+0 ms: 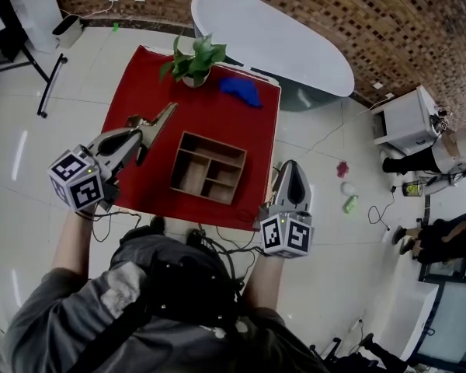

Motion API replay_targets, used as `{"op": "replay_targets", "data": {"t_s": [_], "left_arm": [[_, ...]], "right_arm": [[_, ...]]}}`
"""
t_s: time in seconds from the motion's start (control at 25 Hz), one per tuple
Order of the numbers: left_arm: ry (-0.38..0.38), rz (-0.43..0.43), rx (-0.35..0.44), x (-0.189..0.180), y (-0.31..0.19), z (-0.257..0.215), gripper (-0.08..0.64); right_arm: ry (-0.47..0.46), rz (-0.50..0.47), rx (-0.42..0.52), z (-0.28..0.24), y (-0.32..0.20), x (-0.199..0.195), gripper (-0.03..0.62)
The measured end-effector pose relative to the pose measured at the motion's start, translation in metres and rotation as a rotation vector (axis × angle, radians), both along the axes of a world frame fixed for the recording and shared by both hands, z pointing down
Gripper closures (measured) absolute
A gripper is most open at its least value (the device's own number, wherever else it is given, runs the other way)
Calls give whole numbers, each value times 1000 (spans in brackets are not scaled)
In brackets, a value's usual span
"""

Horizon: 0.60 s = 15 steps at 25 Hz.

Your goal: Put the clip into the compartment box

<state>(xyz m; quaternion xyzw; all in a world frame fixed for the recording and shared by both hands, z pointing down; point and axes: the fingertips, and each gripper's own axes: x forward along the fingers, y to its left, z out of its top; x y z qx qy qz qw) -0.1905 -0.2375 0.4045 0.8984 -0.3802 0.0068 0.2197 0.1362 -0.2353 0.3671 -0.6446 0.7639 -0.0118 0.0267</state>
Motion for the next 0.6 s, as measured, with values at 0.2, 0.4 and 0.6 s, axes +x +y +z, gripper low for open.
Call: {"op": "replay_targets", "data": {"t_s": [0.2, 0.4, 0.6], "left_arm": [[46, 24, 63, 29, 8, -37, 531], [61, 49, 118, 52, 20, -61, 531], [86, 68, 152, 70, 35, -82, 532]], "right_arm": [[-8, -10, 13, -6, 5, 13, 580], [-11, -7, 17, -8, 11, 28, 580], [-6, -6, 26, -18, 20, 37, 580]]}}
